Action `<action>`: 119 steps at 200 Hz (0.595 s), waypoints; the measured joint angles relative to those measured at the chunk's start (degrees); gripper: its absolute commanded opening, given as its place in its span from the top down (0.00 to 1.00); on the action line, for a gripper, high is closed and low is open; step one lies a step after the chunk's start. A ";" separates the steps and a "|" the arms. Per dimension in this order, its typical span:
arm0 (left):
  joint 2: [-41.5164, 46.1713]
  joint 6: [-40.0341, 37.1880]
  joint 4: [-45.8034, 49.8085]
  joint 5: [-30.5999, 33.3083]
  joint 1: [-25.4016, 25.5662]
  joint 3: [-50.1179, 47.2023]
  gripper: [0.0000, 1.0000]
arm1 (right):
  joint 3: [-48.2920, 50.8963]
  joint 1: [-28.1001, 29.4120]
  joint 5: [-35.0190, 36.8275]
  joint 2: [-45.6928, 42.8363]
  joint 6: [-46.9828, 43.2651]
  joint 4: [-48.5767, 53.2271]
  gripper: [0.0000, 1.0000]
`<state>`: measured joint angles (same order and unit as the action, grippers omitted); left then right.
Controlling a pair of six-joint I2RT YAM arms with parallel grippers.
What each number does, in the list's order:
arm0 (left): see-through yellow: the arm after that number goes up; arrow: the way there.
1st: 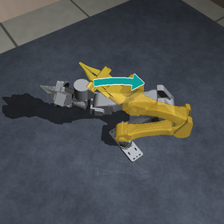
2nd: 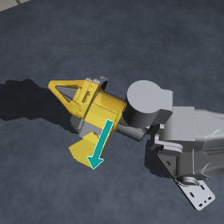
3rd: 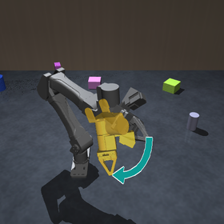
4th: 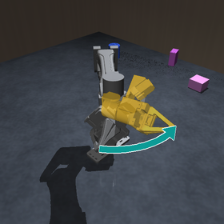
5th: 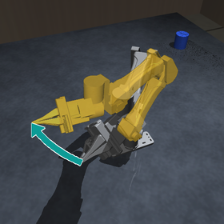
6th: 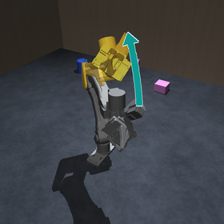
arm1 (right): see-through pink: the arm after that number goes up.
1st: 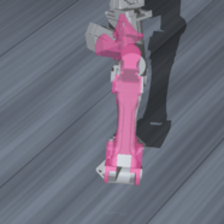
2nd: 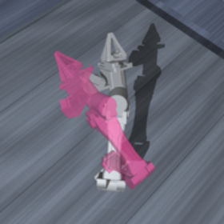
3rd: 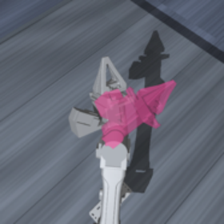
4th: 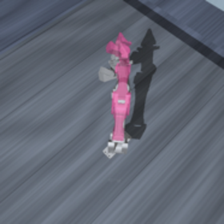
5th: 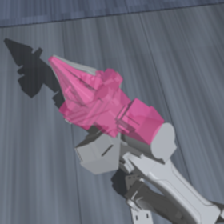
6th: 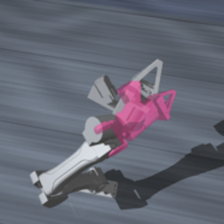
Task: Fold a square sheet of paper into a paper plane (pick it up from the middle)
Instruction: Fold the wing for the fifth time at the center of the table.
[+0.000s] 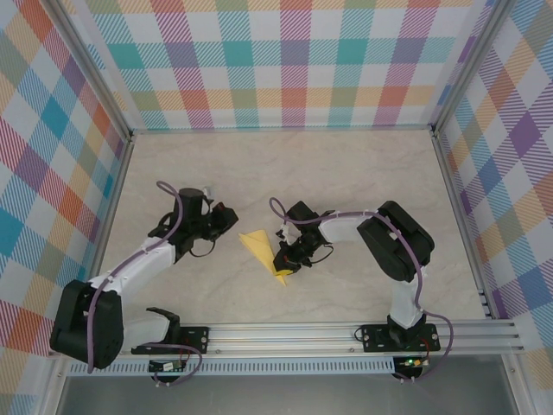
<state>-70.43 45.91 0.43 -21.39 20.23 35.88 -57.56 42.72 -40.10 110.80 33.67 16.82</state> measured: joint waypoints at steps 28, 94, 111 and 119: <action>-6.19 1.70 -2.32 -0.24 6.51 -1.79 0.96 | 0.02 0.00 0.02 0.00 0.15 0.00 1.00; -20.46 2.73 -6.56 3.82 10.08 0.00 1.00 | 0.13 0.04 0.35 -0.44 0.42 -0.15 1.00; -21.09 2.75 -6.56 4.17 10.08 0.57 1.00 | 0.11 0.28 1.09 -0.81 0.44 -0.09 1.00; -21.09 2.75 -6.54 4.33 10.10 0.57 1.00 | 0.07 0.50 1.57 -1.09 0.44 0.02 1.00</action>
<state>-91.53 48.66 -6.11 -17.06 30.33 36.45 -57.49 43.22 -38.52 109.71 34.11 16.84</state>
